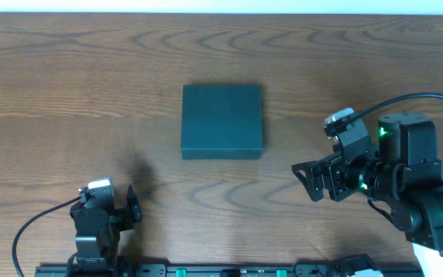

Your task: Pack container

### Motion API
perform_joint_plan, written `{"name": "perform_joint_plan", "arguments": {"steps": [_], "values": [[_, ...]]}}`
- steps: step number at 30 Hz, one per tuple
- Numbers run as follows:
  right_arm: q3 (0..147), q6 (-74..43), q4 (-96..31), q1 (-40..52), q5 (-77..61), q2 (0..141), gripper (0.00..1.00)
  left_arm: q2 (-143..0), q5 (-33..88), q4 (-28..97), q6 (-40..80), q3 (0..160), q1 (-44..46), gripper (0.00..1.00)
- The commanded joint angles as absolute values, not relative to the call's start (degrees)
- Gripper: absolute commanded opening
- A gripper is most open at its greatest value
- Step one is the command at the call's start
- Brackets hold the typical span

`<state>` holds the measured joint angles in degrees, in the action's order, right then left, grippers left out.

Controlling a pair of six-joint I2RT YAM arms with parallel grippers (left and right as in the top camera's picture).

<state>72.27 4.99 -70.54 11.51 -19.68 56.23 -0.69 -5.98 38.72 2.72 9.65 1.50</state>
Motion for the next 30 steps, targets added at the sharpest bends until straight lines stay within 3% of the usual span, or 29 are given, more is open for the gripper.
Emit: {"name": "perform_joint_plan", "arguments": {"steps": [1, 18, 30], "values": [[72.4, 4.6, -70.5, 11.9, -19.9, 55.9, 0.99, -0.2, -5.5, 38.8, 2.1, 9.1, 1.1, 0.95], [69.4, 8.9, -65.8, 12.0, -14.9, 50.7, 0.99, -0.2, -5.5, 38.8, 2.1, 9.1, 1.1, 0.95], [30.4, 8.9, -41.2, 12.1, -12.2, 23.2, 0.99, -0.2, -5.5, 38.8, 2.1, 9.1, 1.1, 0.95]]}}
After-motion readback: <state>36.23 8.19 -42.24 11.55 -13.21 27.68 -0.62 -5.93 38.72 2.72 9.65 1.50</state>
